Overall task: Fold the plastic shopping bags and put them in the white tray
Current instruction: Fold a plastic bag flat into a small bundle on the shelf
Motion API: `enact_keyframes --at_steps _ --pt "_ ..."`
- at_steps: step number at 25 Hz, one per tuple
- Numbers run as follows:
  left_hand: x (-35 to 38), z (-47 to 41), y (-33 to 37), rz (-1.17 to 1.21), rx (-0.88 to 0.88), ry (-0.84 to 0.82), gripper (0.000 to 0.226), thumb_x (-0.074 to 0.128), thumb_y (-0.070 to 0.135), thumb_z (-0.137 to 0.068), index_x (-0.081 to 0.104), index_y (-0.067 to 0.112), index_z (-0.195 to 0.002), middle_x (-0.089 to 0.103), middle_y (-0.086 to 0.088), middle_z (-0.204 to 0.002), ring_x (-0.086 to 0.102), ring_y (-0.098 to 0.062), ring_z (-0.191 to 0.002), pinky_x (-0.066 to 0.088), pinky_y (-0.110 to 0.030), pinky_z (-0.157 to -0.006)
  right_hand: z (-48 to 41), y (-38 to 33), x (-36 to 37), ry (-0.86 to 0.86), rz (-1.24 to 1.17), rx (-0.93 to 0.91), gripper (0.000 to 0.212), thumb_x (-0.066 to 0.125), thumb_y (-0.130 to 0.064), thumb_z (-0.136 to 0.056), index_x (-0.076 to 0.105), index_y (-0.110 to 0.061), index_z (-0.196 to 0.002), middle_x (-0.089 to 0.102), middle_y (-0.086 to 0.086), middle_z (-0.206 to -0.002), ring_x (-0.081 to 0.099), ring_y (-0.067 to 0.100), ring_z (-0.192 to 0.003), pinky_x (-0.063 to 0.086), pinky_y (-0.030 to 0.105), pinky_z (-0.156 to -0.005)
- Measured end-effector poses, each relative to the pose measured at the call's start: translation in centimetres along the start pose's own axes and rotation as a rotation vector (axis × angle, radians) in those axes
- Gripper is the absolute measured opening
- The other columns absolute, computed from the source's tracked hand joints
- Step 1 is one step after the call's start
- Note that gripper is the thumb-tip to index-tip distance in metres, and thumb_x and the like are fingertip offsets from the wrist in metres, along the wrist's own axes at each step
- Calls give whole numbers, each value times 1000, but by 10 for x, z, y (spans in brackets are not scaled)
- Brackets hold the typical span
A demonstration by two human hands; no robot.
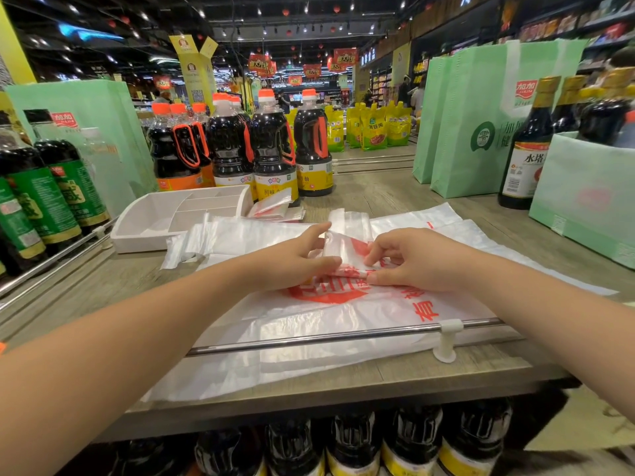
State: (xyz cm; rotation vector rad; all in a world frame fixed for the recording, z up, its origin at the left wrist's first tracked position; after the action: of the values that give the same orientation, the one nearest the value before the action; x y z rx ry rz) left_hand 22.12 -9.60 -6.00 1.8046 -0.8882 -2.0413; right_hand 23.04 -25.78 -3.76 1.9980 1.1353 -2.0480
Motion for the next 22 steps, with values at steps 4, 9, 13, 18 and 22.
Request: enact_keyframes --at_steps 4,9,13,18,22 --pt "0 -5 1 4 19 22 78 54 52 -96 7 38 -157 37 -1 -157 44 -14 -137 31 -23 -103 2 -2 -1 -9 15 -26 36 77 -45 -82 64 -38 -115 63 -14 -126 59 7 -117 47 33 -105" --pt "5 -1 1 -51 53 -7 110 68 72 -73 10 33 -157 29 4 -159 41 -11 -139 36 -33 -115 3 -13 5 -48 177 -70 55 63 -52 -90 49 -39 -142 47 -8 -139 49 11 -123 37 25 -102" --pt "2 1 9 -361 103 39 100 53 76 -80 23 21 -157 18 9 -159 24 -11 -145 22 -26 -118 6 -13 8 -93 251 -33 54 57 -56 -93 47 -36 -143 46 -7 -146 47 12 -122 34 23 -96" --pt "2 5 18 -459 153 17 89 46 73 -87 25 22 -157 20 9 -162 18 -9 -147 15 -23 -117 4 -14 12 -121 318 -21 53 50 -57 -94 41 -38 -143 52 -3 -141 50 18 -123 41 36 -103" --pt "5 4 16 -322 156 -19 81 59 67 -85 30 32 -152 39 6 -152 40 -11 -134 33 -27 -111 7 -15 10 -117 287 -23 55 52 -55 -94 41 -39 -146 47 -6 -146 45 16 -132 36 34 -110"
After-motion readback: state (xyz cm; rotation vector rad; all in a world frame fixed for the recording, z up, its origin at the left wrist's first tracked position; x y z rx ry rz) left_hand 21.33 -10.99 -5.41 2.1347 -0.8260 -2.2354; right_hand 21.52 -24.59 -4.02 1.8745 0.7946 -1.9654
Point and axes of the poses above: each hand's wrist, its own z-axis away from the middle knuckle, its own x-axis out of the palm, y = z × x, the point moved 10 cm from there along -z, towards the middle knuckle
